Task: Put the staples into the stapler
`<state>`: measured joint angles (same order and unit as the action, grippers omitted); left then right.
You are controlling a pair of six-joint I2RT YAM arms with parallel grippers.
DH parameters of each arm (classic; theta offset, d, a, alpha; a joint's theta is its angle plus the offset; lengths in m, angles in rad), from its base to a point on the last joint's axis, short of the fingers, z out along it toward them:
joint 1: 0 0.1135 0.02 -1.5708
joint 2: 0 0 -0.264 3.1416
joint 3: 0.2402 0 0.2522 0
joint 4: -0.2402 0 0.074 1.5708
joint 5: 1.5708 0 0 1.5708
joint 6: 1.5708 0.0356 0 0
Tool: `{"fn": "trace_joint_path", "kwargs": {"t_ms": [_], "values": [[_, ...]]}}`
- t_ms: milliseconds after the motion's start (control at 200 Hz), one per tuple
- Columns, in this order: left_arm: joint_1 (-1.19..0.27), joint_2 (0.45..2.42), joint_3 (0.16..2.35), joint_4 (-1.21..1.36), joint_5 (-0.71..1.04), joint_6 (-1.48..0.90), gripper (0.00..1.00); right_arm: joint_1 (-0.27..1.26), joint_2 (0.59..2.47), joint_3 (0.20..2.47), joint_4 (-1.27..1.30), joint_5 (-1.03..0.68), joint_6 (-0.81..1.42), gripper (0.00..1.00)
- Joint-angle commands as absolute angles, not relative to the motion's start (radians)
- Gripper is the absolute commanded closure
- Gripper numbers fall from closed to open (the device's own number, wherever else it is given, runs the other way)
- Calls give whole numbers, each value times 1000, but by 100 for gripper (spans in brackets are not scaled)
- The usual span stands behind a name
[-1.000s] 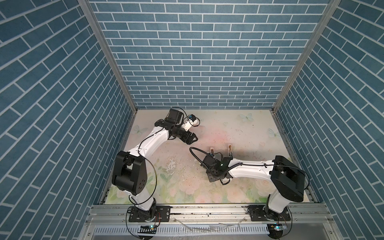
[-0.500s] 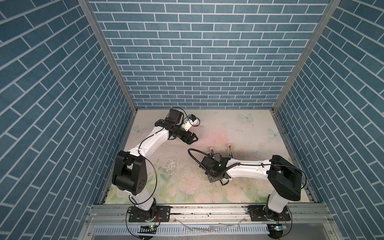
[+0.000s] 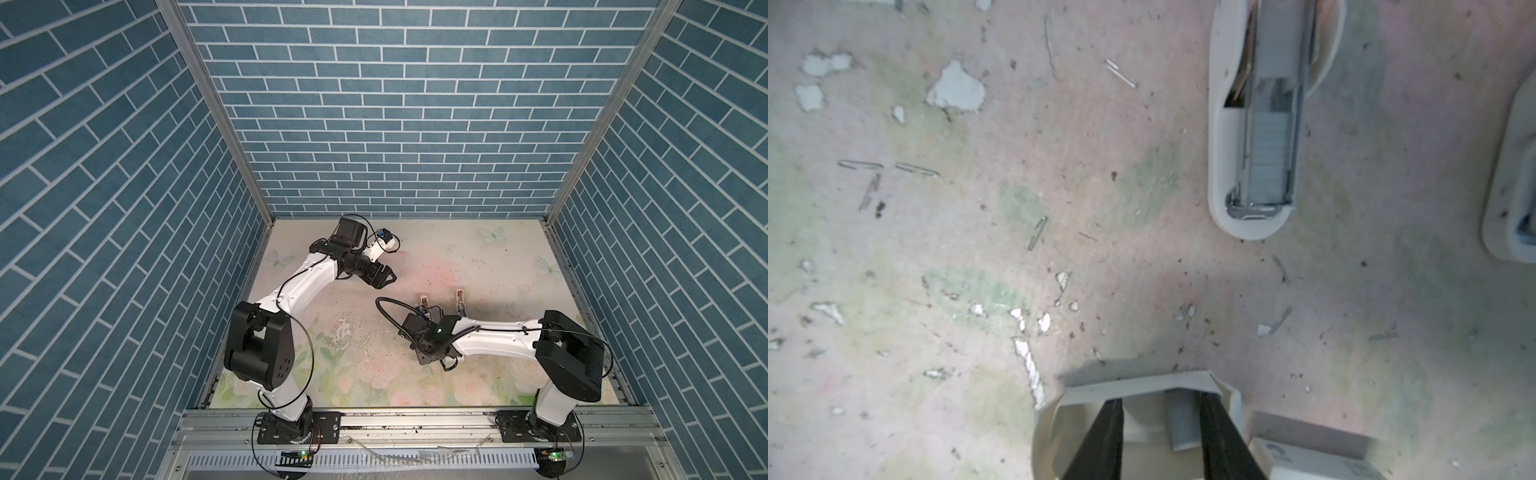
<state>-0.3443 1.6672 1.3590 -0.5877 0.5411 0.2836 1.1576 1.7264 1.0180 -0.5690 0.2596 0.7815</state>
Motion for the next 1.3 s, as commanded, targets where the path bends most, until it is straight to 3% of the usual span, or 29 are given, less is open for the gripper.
{"fn": "trace_joint_path", "kwargs": {"t_ms": [0,775,1295], "values": [[-337,1686,1347,-583,554,279,17,1163,1730,1008,-591,285,815,66],[-337,1683,1342,-578,558,275,18,1152,1708,948,-500,245,830,66],[-337,1687,1341,-573,563,272,17,1139,1709,934,-468,221,831,73]]}}
